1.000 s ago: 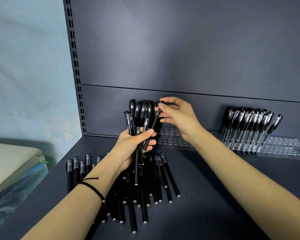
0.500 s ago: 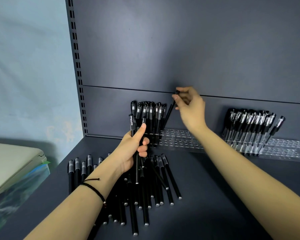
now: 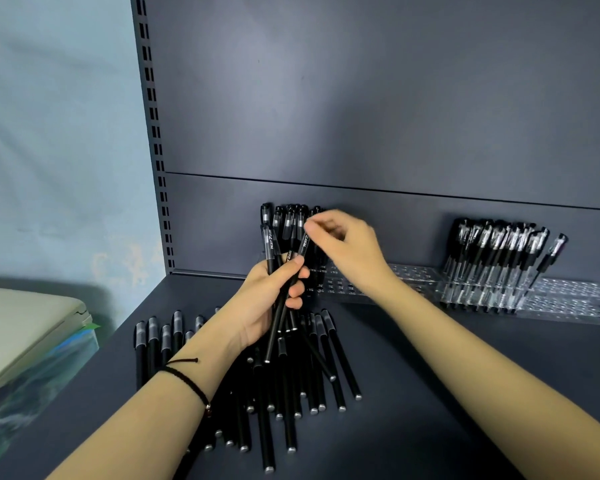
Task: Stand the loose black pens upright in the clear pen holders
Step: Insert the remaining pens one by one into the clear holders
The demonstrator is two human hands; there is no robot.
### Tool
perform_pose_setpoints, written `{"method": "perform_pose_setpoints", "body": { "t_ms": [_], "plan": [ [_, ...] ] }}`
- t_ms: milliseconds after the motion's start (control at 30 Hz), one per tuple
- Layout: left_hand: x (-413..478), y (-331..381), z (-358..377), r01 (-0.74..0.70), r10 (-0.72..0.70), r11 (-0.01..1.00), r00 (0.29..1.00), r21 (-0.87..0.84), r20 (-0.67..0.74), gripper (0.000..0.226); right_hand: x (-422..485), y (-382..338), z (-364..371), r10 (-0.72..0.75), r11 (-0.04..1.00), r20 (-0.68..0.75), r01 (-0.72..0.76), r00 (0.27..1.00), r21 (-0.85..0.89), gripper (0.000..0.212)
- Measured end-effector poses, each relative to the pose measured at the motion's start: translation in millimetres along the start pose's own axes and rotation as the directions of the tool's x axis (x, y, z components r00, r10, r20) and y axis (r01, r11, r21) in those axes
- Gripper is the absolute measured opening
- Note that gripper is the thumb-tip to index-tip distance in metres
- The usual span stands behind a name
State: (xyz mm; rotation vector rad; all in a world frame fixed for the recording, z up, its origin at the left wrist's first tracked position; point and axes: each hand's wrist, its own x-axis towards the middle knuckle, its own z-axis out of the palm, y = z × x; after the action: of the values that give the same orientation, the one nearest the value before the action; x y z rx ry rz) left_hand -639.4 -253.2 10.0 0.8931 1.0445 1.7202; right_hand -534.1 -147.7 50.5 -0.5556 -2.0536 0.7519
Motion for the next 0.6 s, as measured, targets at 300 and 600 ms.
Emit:
{"method": "perform_pose_setpoints", "body": {
  "t_ms": [300,600],
  "plan": [
    [-4,-1,0,0.089,-0.077,0.993,0.987,0.081,-0.138,0.03,29,-2,-21,0.247,0.889,-0.37,-0.058,0.896,0.453,0.017],
    [1,-1,0,0.191,-0.188,0.981,0.977,0.024,-0.1,0.019,33,11,-23,0.016,0.993,-0.365,0.029,0.931,0.118,0.019]
  ]
}}
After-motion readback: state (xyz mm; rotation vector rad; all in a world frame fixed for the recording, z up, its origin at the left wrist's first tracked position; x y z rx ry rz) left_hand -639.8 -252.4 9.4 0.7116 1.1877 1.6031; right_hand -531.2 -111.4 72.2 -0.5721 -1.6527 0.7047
